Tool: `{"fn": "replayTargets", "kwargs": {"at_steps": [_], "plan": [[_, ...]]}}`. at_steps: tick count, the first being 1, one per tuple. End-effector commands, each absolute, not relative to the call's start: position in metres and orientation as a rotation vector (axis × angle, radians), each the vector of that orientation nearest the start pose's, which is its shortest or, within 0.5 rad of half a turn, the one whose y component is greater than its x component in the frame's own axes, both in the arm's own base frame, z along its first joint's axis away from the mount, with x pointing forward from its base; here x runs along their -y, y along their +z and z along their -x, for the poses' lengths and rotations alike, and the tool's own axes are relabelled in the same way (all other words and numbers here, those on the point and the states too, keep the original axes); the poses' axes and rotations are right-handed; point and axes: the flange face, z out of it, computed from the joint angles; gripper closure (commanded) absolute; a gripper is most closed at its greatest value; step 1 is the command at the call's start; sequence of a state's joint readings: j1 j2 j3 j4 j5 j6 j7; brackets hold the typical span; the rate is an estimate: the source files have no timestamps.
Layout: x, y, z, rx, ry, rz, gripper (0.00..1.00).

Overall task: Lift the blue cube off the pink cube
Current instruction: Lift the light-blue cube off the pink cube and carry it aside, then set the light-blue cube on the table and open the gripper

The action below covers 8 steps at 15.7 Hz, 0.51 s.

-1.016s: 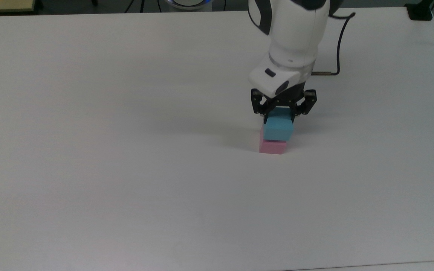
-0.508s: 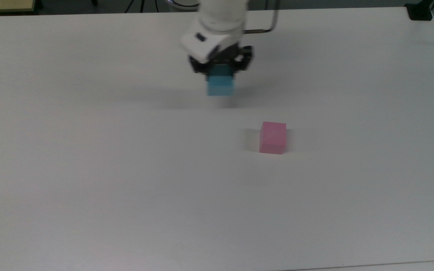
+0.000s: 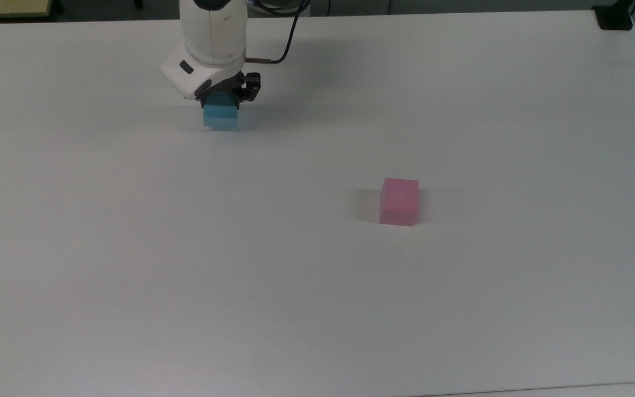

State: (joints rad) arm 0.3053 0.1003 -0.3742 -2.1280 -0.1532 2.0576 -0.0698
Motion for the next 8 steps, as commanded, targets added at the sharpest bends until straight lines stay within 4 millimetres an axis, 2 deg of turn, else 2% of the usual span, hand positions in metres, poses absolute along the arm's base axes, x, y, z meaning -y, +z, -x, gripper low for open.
{"fn": "replayTargets", "kwargs": {"at_steps": [1, 2, 3, 5, 7, 8], "plan": [[0.055, 0.333, -0.526, 0.158, 0.319, 3.302, 0.58], [0.065, 0.336, -0.526, 0.124, 0.314, 3.302, 0.01], [0.072, 0.345, -0.526, 0.095, 0.298, 3.301, 0.0], [0.074, 0.387, -0.539, 0.038, 0.258, 3.298, 0.0], [0.051, 0.434, -0.551, 0.061, 0.337, 3.283, 0.0], [0.047, 0.452, -0.554, 0.051, 0.356, 3.266, 0.0]]}}
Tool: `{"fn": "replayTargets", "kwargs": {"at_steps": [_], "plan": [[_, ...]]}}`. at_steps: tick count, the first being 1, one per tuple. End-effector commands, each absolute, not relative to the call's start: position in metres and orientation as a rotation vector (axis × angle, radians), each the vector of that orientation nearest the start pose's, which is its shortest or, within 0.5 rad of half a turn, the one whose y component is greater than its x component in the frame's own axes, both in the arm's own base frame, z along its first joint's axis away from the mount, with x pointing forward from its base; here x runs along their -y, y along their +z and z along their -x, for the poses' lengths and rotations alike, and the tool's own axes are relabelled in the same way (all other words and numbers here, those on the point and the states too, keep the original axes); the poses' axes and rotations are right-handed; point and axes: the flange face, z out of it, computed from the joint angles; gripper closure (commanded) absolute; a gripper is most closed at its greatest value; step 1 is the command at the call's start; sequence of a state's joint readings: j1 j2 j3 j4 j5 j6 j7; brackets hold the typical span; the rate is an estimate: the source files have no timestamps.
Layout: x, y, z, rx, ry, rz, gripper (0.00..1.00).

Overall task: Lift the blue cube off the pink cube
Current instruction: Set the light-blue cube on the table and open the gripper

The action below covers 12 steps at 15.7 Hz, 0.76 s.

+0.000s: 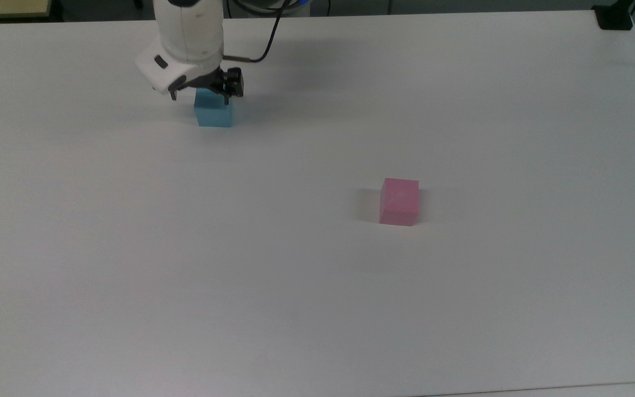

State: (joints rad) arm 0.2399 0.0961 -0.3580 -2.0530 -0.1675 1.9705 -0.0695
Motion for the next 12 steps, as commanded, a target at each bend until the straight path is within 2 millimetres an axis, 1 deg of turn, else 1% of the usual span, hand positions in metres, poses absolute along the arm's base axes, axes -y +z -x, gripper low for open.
{"fn": "replayTargets", "kwargs": {"at_steps": [1, 2, 3, 4, 5, 6, 7, 8, 9, 10, 11, 12], "plan": [[0.036, 0.468, -0.557, 0.073, 0.337, 3.258, 0.0], [0.026, 0.486, -0.562, 0.098, 0.283, 3.26, 0.0], [0.024, 0.504, -0.566, 0.097, 0.229, 3.259, 0.0], [0.019, 0.519, -0.569, 0.075, 0.203, 3.249, 0.0], [0.016, 0.528, -0.57, 0.03, 0.184, 3.245, 0.0], [0.019, 0.537, -0.571, -0.049, 0.153, 3.246, 0.0], [0.024, 0.552, -0.573, -0.125, 0.107, 3.245, 0.0], [0.025, 0.565, -0.571, -0.16, 0.097, 3.243, 0.0], [0.025, 0.575, -0.565, -0.152, 0.098, 3.241, 0.0], [0.028, 0.578, -0.562, -0.16, 0.096, 3.233, 0.0], [0.025, 0.579, -0.561, -0.154, 0.101, 3.223, 0.0], [0.025, 0.579, -0.561, -0.156, 0.101, 3.221, 0.0]]}}
